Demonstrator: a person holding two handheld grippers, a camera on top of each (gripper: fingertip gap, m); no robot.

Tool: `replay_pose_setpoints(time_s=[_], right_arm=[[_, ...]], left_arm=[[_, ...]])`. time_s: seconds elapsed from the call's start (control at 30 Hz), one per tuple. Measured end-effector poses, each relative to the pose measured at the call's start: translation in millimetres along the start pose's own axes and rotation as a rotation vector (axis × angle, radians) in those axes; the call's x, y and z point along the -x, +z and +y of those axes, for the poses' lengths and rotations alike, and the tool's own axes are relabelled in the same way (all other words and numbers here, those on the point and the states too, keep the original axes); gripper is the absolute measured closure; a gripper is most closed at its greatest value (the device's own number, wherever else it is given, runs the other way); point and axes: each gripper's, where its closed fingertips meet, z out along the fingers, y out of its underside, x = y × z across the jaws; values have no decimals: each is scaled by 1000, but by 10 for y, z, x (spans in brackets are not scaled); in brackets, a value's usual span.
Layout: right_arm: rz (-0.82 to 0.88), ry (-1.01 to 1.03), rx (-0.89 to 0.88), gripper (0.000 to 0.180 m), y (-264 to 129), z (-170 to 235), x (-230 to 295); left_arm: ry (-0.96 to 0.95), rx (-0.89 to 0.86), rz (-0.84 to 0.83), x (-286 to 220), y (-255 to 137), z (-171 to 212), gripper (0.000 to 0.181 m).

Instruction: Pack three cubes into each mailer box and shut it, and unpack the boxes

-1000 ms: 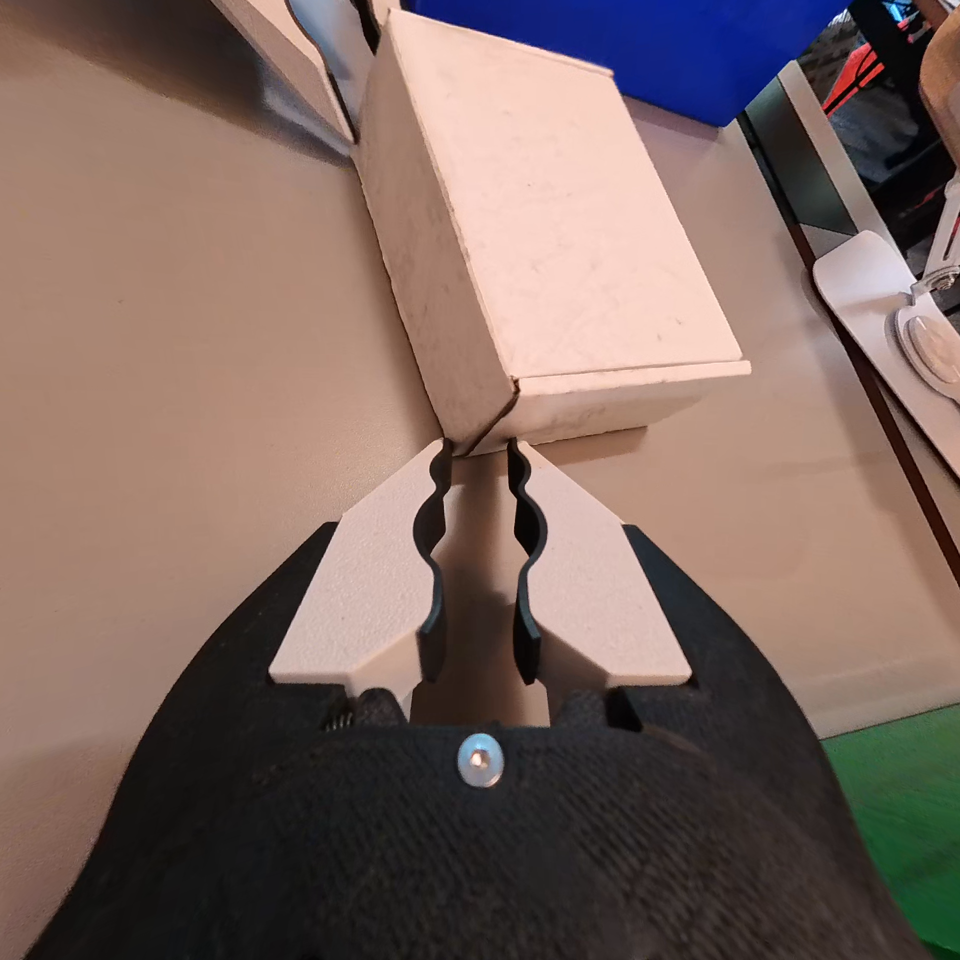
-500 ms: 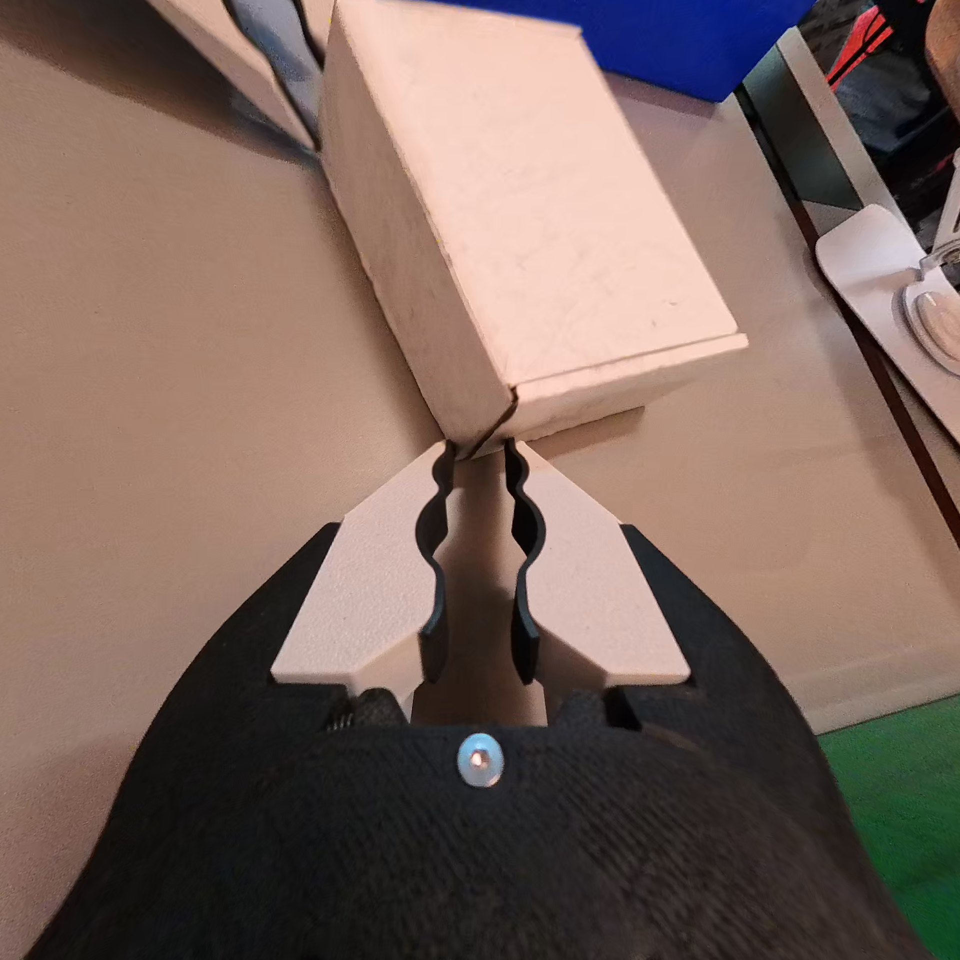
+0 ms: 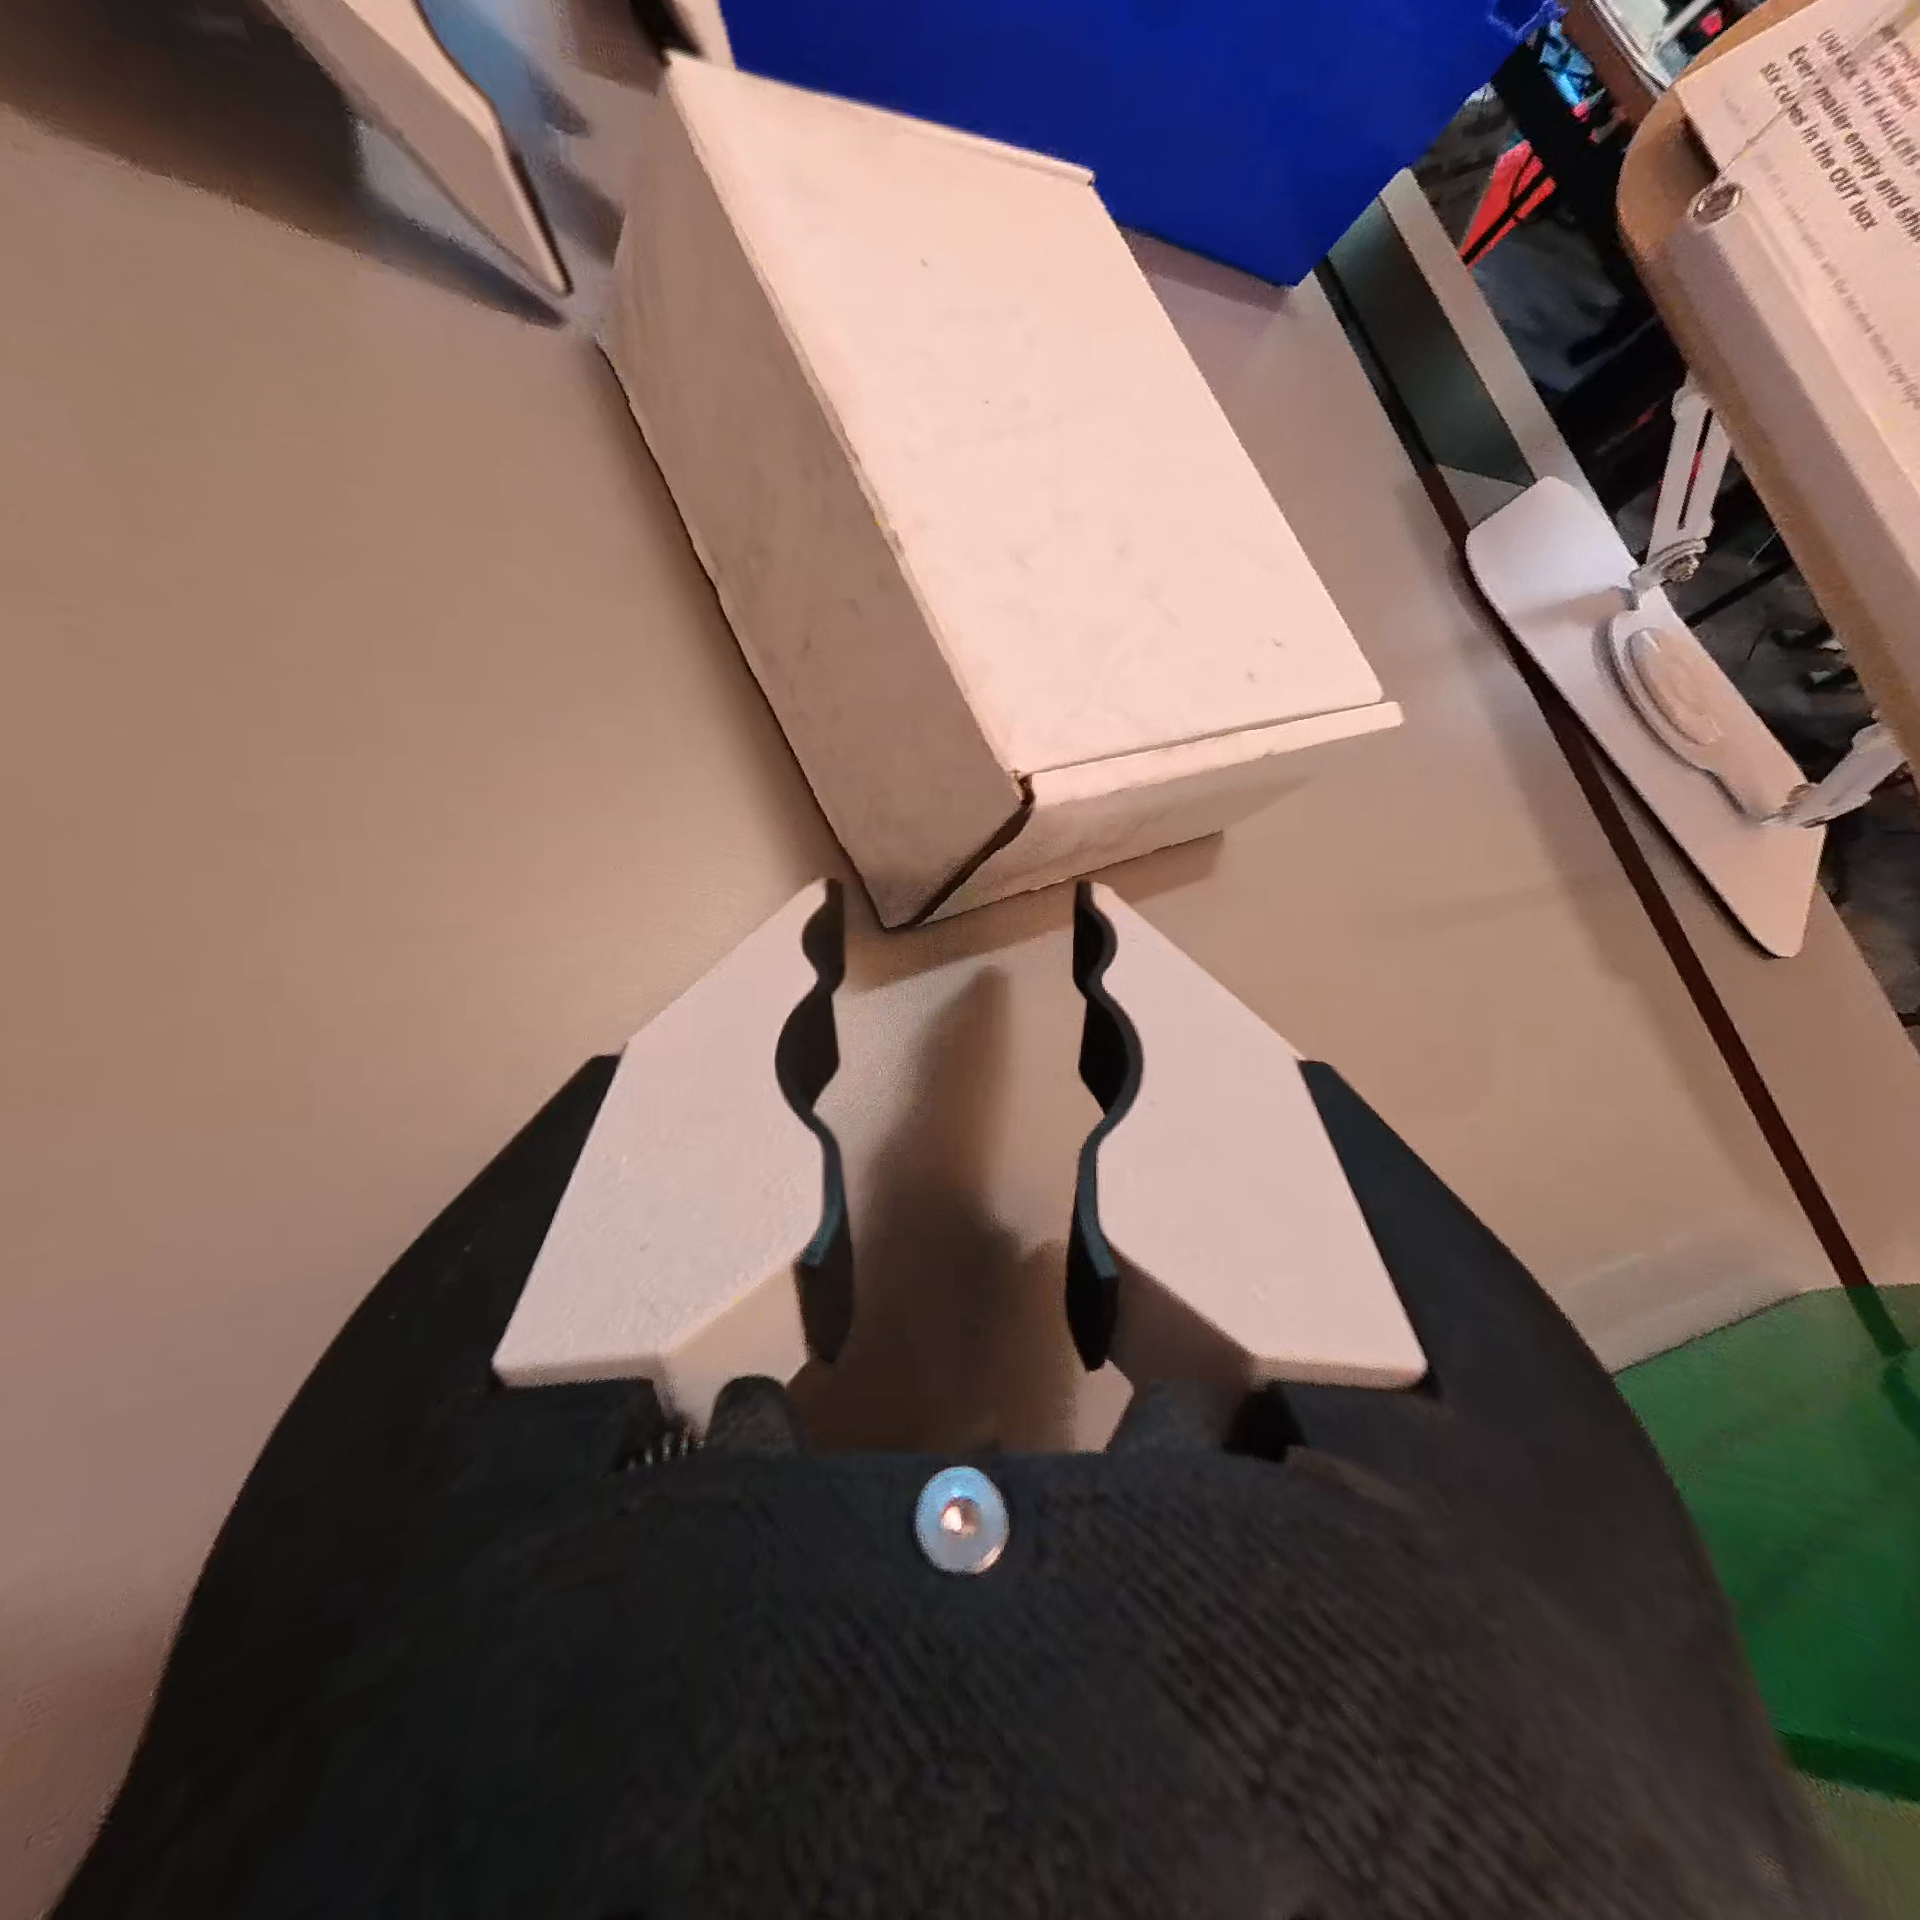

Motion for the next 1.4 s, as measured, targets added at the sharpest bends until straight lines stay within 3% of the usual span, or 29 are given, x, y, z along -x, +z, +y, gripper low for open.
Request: replay_pose_setpoints(time_s=[0.17, 0.37, 0.7, 0.87, 0.93, 1.03, 1.13, 1.4], right_arm=[[-35, 33, 6, 128, 26, 1, 5], [-30, 8, 0, 135, 79, -43, 21], [0, 78, 31, 144, 114, -20, -53], [7, 93, 33, 140, 117, -34, -52], [16, 72, 90, 116, 73, -71, -12], [73, -23, 57, 76, -101, -551, -87], [12, -98, 105, 52, -77, -920, -195], [-383, -188, 415, 55, 571, -888, -147]], left_arm=[[-137, -17, 63, -23, 57, -100, 108], [-111, 27, 56, -79, 148, -103, 142], [18, 31, -25, -84, 158, -115, 150], [-62, 39, 11, -123, 155, -118, 138], [-39, 16, 49, -192, 131, -145, 111], [-42, -32, 75, -217, 69, -192, 94], [-91, -86, 84, -173, 14, -247, 88], [-199, -195, 89, -49, -106, -339, 77]])
